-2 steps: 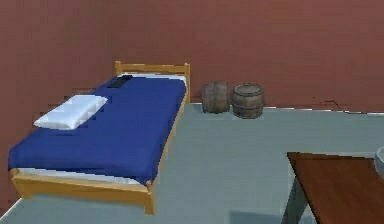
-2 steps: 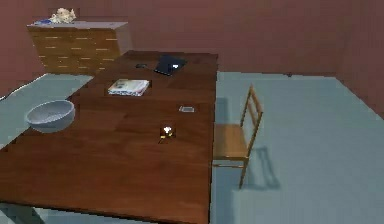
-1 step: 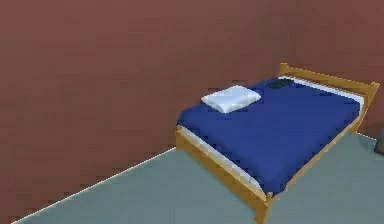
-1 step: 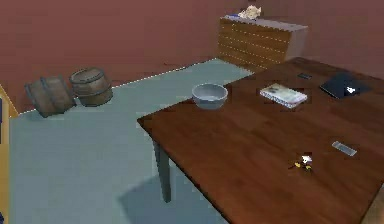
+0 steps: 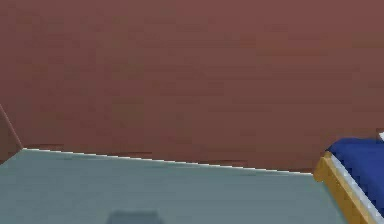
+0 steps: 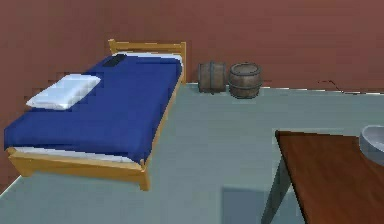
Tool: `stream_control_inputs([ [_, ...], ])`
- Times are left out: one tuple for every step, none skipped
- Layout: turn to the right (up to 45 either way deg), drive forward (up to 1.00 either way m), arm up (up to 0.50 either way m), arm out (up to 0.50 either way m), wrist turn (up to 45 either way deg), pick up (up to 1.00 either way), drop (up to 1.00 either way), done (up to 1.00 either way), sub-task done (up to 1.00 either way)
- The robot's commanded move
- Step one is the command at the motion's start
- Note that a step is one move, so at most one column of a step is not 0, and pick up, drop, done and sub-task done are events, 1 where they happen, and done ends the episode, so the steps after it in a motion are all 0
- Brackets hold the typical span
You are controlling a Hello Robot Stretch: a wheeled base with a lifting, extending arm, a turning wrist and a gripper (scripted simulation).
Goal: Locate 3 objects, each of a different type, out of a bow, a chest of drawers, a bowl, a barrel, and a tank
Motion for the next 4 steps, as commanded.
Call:
stream_control_inputs([
  [-9.0,0.0,0.0,0.0,0.0,0.0,0.0,0.0,0.0],
  [0.0,0.1,0.0,0.0,0.0,0.0,0.0,0.0,0.0],
  [-45.0,0.0,0.0,0.0,0.0,0.0,0.0,0.0,0.0],
  [-42.0,0.0,0.0,0.0,0.0,0.0,0.0,0.0,0.0],
])
